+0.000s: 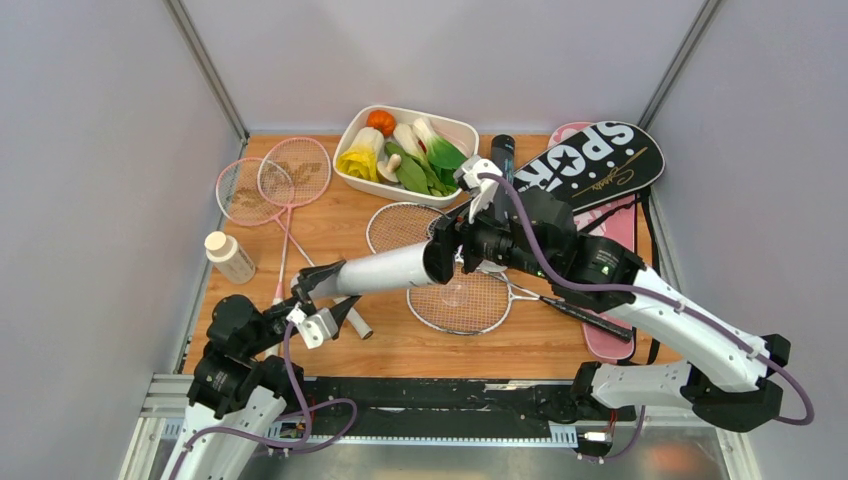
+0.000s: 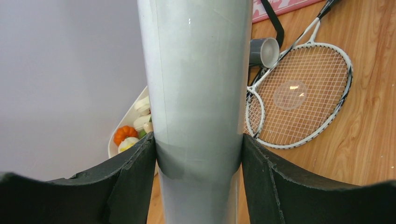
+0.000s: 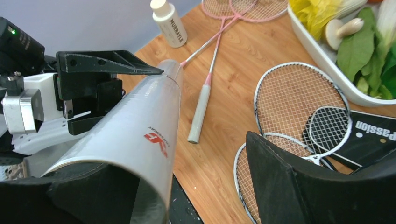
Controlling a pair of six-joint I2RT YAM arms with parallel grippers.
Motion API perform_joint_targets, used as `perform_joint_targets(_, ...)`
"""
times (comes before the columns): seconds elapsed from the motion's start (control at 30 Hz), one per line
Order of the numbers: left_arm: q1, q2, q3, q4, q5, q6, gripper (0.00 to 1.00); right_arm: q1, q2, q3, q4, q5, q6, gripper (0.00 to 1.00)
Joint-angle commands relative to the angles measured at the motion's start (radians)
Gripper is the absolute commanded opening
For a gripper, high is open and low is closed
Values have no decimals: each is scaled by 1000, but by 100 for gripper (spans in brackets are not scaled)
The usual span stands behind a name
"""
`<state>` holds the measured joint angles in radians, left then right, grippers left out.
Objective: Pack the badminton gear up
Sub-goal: Place the shuttlecock at the shuttle tube.
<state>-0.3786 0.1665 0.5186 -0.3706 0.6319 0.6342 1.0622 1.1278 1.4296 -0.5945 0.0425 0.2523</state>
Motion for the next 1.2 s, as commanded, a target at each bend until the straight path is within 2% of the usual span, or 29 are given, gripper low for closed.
perform_joint_targets(0.0, 0, -15, 13, 126, 65, 4, 0, -4, 23, 10, -19, -103, -19, 81)
perform_joint_targets(0.13, 0, -16, 0, 177, 77, -37, 0, -5, 27, -40, 49, -206, -38, 81)
perform_joint_targets(0.23, 0, -12, 1, 184, 84, -52, 0, -8, 43, -62, 81, -220, -35, 81)
perform_joint_targets(0.33, 0, -13, -2, 180, 66, -54, 0, -11, 56, -61, 80, -183, -39, 81)
perform_joint_targets(0.53, 0, -14, -22, 174, -55, -63, 0, -21, 21, -49, 91, -55, -23, 90)
perform_joint_targets(0.77, 0, -10, -30, 129, -156, -32, 0, -22, -67, -9, 89, 24, -11, 94)
perform_joint_targets(0.87, 1, -35, -44, 108, -239, -31, 0, -22, -119, -26, 91, 67, 7, 94)
perform_joint_targets(0.97, 1, -68, -84, 103, -252, -37, 0, -21, -143, -57, 104, 104, 30, 91)
perform_joint_targets(1.17, 0, -112, -85, 55, -282, -59, 0, -22, -148, -185, 118, 231, 85, 78)
